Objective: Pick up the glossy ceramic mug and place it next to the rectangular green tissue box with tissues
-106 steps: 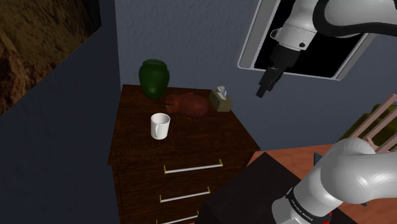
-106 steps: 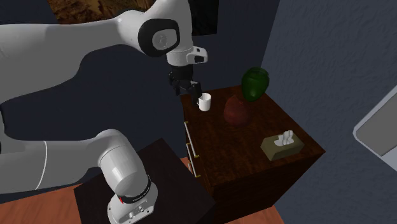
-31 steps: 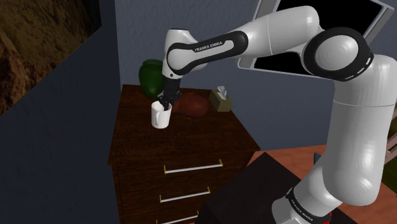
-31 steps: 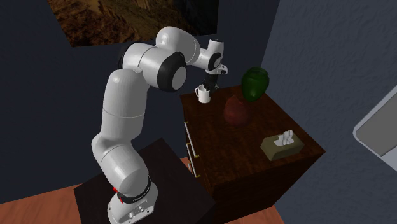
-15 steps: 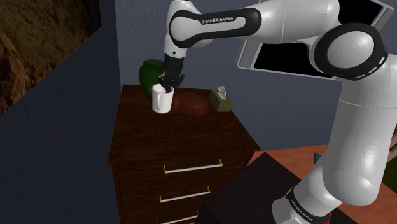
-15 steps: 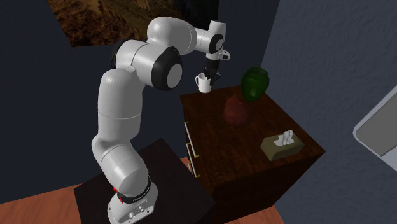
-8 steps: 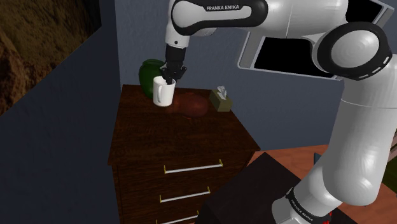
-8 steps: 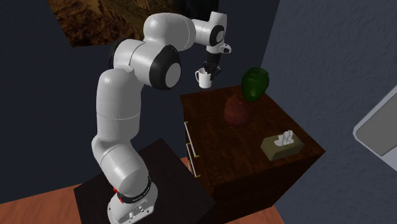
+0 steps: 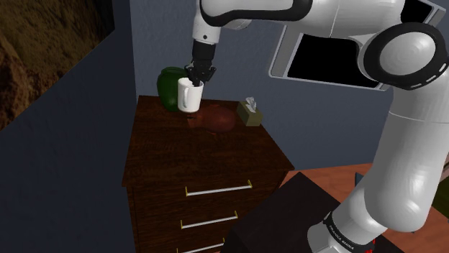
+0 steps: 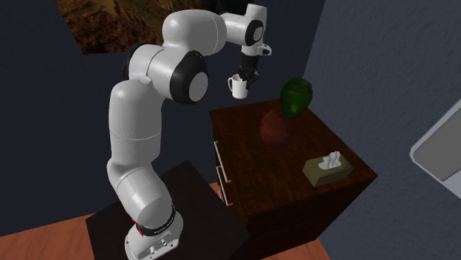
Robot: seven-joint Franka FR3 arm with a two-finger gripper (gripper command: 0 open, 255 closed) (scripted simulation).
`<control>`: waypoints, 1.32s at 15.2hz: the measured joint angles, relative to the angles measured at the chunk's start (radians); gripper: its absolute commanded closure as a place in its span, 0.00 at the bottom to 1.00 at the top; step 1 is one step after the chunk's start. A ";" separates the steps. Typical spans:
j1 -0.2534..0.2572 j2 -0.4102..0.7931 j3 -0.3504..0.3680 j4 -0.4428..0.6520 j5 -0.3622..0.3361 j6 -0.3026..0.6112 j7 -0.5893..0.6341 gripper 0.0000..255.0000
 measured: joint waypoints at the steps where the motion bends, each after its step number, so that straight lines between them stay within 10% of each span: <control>1: -0.014 -0.018 -0.005 -0.022 0.005 0.004 -0.018 1.00; 20: -0.270 -0.292 -0.175 -0.382 0.061 0.078 -0.446 1.00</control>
